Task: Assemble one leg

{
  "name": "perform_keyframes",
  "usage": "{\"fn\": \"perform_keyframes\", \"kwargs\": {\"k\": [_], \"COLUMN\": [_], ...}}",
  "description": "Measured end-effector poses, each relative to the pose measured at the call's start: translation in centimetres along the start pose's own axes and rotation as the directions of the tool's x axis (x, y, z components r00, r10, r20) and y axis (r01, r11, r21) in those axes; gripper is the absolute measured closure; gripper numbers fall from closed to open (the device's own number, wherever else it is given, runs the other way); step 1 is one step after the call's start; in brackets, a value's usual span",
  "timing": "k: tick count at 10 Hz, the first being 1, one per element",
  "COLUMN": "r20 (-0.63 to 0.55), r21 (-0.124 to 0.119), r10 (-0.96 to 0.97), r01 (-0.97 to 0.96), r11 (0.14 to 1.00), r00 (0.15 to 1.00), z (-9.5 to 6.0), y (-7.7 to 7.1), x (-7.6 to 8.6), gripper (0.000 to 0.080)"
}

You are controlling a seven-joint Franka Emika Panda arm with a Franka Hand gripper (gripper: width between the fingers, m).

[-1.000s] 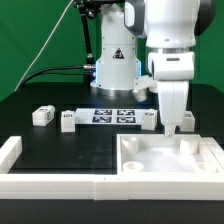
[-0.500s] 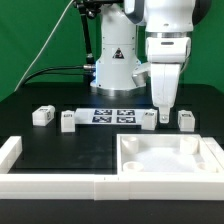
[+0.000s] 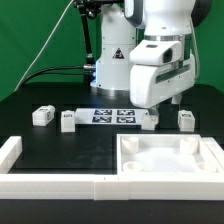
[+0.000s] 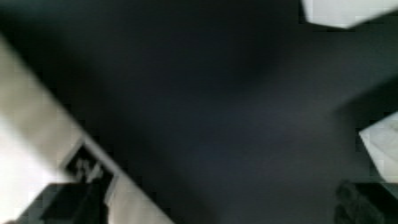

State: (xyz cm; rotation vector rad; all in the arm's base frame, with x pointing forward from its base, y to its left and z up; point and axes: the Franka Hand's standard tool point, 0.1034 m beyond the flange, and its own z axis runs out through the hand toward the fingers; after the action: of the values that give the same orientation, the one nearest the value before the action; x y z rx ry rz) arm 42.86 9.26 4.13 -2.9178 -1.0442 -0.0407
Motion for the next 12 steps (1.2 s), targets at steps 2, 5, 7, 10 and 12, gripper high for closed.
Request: {"fn": "perform_keyframes", "kwargs": {"k": [2,5,7,10,12], "r20": [0.005,0.017,0.019,0.062,0.246], "r21": [0.013,0.029,0.032,0.028,0.010], "r10": [0.264,0.563,0.587,0.579,0.556], "r01": [-0.264,-0.563,-0.587,-0.581,-0.575], "r11": [0.964,0.826,0.809,0.814,0.818], "r00": [0.964,0.826,0.810,0.813,0.794], "z": [0.5,0.8,0.8,0.8,0.8], "y": [-2.2,-5.0,-5.2,-5.2,-5.8], "x": [0.0,0.7,0.8,0.8,-0.3], "gripper": [0.0151,0.0151,0.0151,0.0151,0.0151]}}
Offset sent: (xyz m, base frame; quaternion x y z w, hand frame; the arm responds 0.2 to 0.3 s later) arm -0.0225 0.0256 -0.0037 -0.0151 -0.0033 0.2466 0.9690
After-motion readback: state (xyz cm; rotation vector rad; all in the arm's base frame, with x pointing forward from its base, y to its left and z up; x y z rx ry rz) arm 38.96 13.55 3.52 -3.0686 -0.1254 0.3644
